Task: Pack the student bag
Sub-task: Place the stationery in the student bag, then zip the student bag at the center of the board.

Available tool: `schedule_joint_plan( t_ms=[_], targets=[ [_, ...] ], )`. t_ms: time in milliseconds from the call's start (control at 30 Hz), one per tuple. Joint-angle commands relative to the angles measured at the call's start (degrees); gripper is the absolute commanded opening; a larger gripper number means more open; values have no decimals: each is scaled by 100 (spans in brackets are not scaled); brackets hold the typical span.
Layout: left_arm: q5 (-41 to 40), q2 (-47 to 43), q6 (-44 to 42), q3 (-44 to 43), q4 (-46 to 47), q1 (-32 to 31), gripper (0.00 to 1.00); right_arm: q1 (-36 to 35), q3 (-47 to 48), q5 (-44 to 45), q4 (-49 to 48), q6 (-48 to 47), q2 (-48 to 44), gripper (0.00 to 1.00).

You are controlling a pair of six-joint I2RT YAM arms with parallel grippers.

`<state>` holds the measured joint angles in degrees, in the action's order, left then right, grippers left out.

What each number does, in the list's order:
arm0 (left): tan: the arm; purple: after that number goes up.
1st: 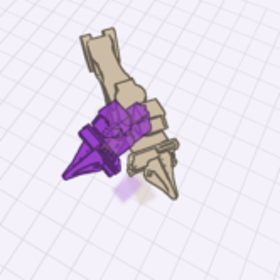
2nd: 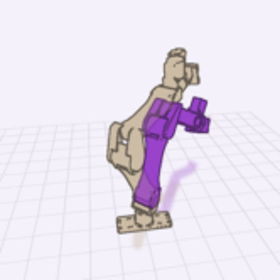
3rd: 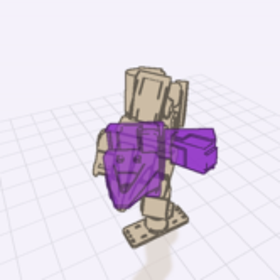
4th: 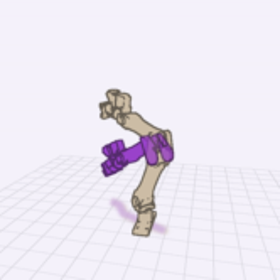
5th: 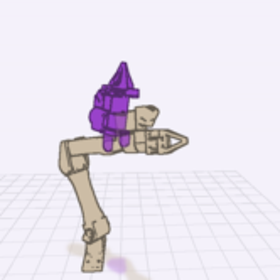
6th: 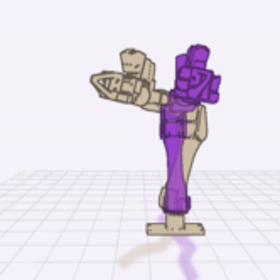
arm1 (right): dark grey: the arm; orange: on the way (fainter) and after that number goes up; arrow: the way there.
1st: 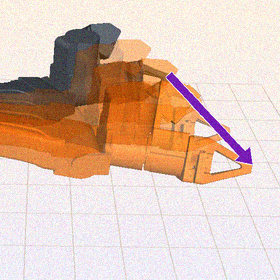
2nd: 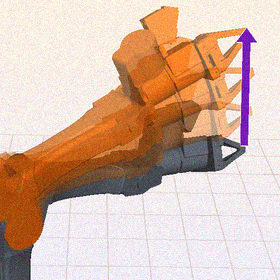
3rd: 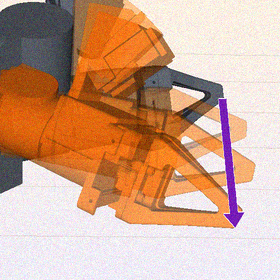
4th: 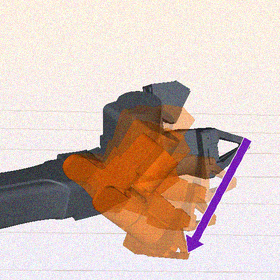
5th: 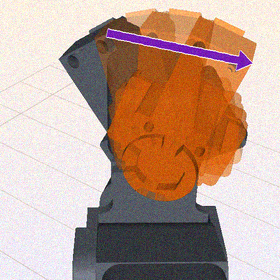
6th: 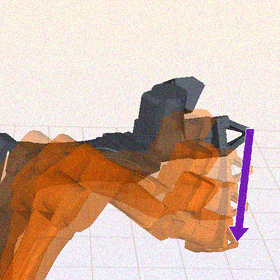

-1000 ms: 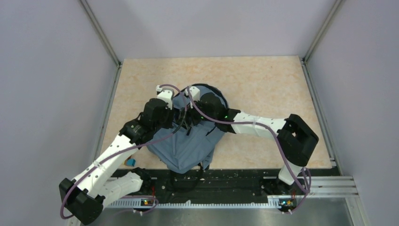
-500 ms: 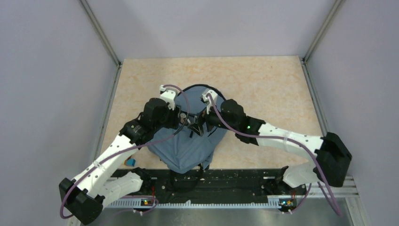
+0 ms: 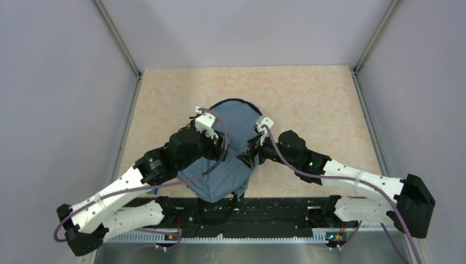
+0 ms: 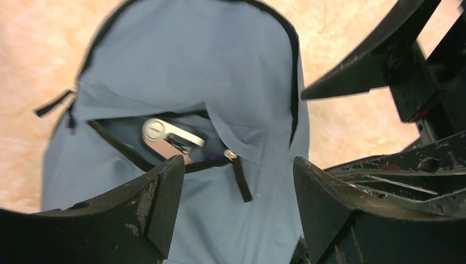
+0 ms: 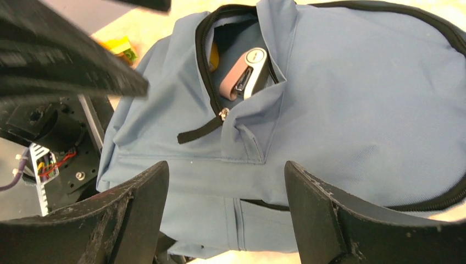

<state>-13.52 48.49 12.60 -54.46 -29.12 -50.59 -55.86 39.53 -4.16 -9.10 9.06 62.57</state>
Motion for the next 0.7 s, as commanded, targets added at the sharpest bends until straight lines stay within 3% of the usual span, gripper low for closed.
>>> schedule_joint_plan(
  t_ms=[0, 300, 667],
  targets=[
    [-813, 366, 1078, 220, 81, -584, 76, -48, -116, 211, -381, -34, -263, 74],
    [-1502, 587, 2143, 479, -5, -929, 68, -49, -232, 276, -382, 20, -350, 72],
    [-1607, 864, 2563, 763, -116, -928, 61, -54, -187, 83, -562, -42, -72, 67]
  ],
)
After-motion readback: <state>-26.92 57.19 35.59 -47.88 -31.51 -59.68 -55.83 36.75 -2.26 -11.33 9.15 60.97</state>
